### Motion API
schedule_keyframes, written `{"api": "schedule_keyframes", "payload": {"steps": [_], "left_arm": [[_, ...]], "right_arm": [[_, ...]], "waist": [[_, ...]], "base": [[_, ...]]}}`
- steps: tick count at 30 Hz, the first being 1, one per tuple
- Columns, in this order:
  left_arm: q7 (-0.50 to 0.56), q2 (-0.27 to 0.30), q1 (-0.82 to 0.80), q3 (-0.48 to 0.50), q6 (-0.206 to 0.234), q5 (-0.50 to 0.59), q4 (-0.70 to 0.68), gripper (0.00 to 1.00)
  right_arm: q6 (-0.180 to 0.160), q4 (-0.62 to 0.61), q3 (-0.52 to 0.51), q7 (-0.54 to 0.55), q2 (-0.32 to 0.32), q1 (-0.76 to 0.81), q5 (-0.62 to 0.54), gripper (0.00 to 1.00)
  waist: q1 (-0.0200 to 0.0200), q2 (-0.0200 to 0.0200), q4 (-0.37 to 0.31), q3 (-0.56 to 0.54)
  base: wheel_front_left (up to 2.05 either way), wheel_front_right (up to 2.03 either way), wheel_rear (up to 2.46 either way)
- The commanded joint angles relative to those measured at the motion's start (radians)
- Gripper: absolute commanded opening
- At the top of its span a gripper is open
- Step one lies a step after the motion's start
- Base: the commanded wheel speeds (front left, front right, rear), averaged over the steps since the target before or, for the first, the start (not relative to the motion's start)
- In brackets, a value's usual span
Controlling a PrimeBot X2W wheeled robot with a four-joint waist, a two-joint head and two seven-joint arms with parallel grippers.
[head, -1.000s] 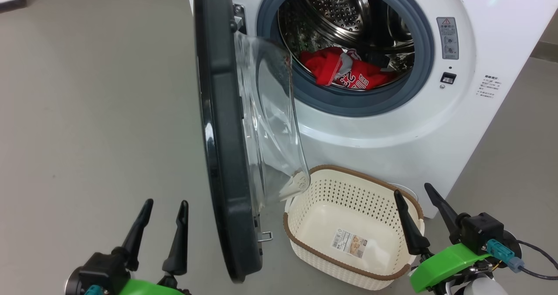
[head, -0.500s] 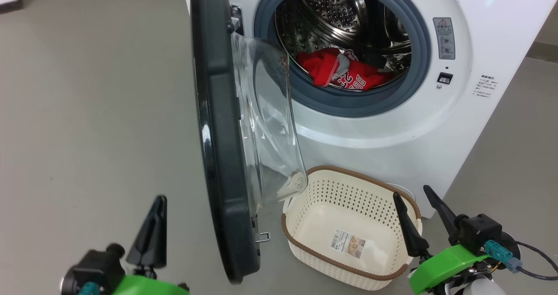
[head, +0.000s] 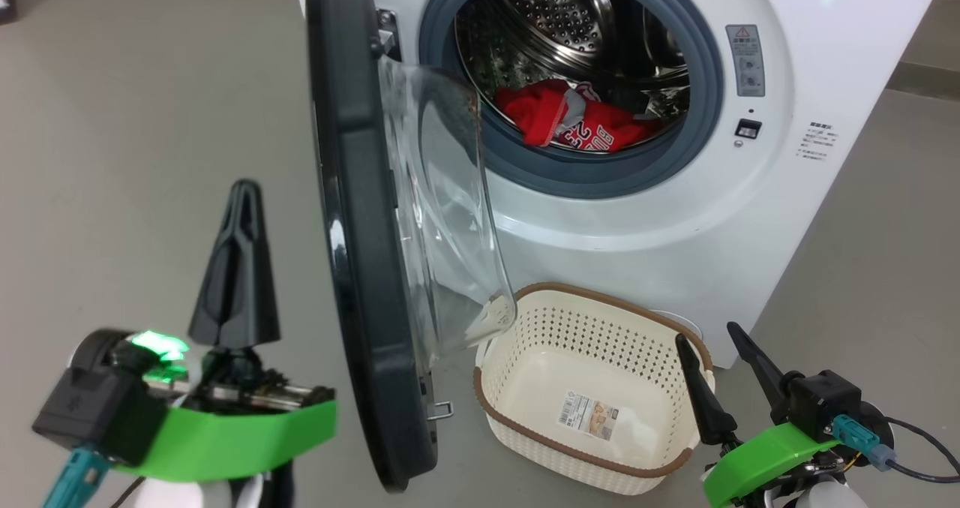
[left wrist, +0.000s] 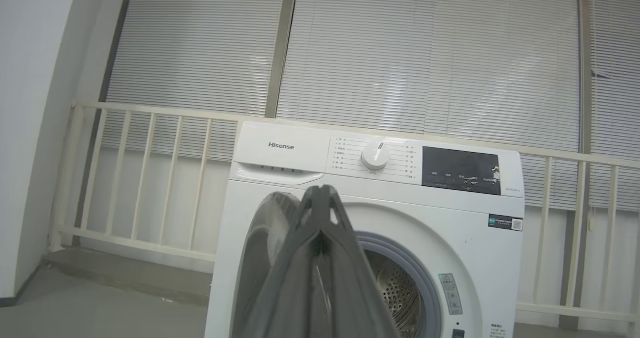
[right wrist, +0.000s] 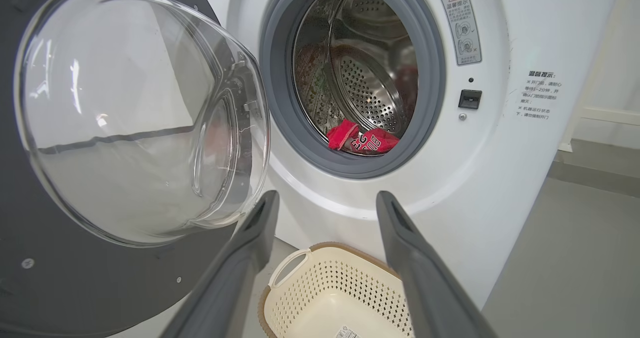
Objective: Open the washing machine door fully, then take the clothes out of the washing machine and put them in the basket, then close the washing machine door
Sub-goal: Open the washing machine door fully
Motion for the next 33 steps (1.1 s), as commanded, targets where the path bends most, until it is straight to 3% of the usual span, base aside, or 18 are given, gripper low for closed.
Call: {"api": "schedule_keyframes", "payload": {"steps": [1,8,16,24,33], "left_arm": [[-0.001,0.011,-0.047,0.010,0.007,-0.008,-0.046,0.00],[0.082,0.011,-0.052,-0.157,0.010,-0.040,-0.130,0.00],[0.154,0.011,0.011,-0.316,0.070,-0.092,-0.095,0.00],[0.207,0.014,0.055,-0.343,0.120,-0.113,0.040,0.00],[0.205,0.049,0.047,-0.323,0.169,-0.061,0.134,0.00]], "right_arm": [[0.007,-0.021,0.024,-0.006,0.000,-0.030,0.007,1.00],[0.007,-0.020,0.022,-0.006,0.000,-0.030,0.004,1.00],[0.007,-0.022,0.020,-0.006,0.000,-0.036,0.004,1.00],[0.007,-0.019,0.021,-0.006,0.000,-0.042,0.004,1.00],[0.007,-0.015,0.017,-0.006,0.000,-0.037,0.001,1.00]], "waist": [[0.0000,0.0000,-0.005,0.000],[0.0000,0.0000,-0.021,0.005],[0.0000,0.0000,-0.030,0.021],[0.0000,0.0000,-0.030,0.035],[0.0000,0.0000,-0.024,0.036]], "base": [[0.00,0.00,0.00],[0.00,0.00,0.00],[0.00,0.00,0.00],[0.00,0.00,0.00],[0.00,0.00,0.00]]}}
